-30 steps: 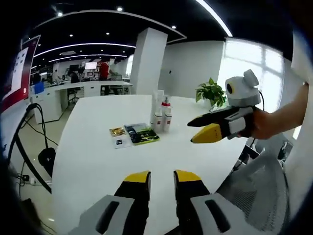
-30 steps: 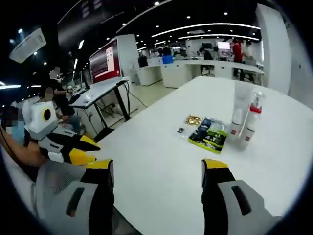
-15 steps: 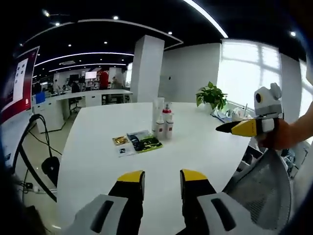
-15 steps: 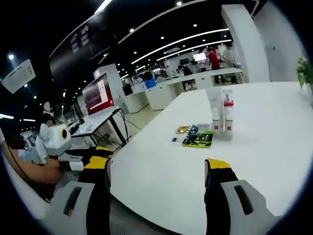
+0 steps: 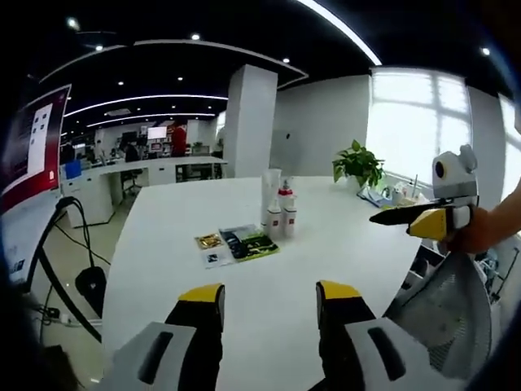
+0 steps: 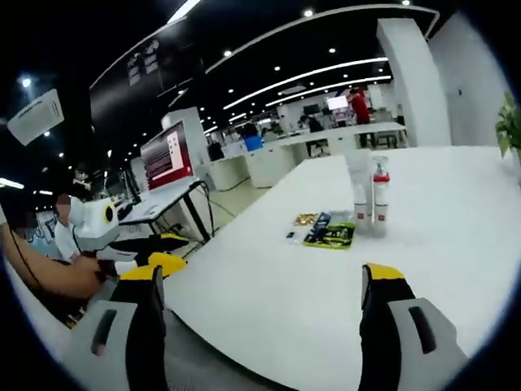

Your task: Arrange the skincare products in the storage area until every visible bottle or jar stands upright without overlapping.

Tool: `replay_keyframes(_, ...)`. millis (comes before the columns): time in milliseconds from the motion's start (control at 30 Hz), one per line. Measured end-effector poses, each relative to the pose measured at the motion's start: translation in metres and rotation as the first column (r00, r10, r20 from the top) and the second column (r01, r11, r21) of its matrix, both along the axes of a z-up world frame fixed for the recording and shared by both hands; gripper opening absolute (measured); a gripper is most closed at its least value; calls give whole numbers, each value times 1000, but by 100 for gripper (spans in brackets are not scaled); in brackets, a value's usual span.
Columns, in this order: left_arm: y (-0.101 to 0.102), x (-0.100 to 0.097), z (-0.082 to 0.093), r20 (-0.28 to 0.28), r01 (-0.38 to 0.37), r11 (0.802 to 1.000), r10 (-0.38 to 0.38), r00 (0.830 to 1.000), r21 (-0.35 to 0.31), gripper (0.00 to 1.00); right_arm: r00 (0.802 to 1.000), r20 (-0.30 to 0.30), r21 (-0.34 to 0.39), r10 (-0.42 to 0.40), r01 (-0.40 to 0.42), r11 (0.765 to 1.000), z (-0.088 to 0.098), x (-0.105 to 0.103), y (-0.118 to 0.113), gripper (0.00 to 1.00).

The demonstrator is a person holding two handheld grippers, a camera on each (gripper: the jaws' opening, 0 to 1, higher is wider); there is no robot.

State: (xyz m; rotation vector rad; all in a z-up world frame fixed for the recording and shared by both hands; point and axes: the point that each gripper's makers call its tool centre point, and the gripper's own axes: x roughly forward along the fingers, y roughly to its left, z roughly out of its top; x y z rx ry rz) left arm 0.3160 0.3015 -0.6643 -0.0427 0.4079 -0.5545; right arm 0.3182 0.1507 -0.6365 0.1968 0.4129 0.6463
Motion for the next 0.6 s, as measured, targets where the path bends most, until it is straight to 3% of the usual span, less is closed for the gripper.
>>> replay_keyframes(100, -4, -4, -1, -7, 27, 1000, -27, 1000, 4, 72, 1000, 9, -1, -2, 2, 1000, 2, 0, -1, 96)
replay_keyframes(200, -12, -9, 5, 39, 69, 997, -70, 997, 21, 81, 1000, -19, 6, 10, -10, 1000, -2, 0, 2, 93)
replay_keyframes(300, -21, -9, 17, 81, 95, 994, -90, 993, -58, 87, 1000, 9, -27, 7, -6, 1000, -2, 2, 2, 92)
replay_keyframes(400, -23, -5, 22, 55, 63, 986, -55, 997, -154, 100, 999, 34, -38, 28, -26, 999, 0, 1, 6, 91)
replay_keyframes(500, -16, -1, 20, 60, 37, 990, -29, 998, -139, 100, 996, 65, -36, 55, -53, 998, 4, -2, 9, 89)
replay_keyframes(600, -15, -1, 8, 19, 25, 995, -23, 1000, -93, 100, 993, 87, -46, 78, -74, 996, 6, -2, 10, 90)
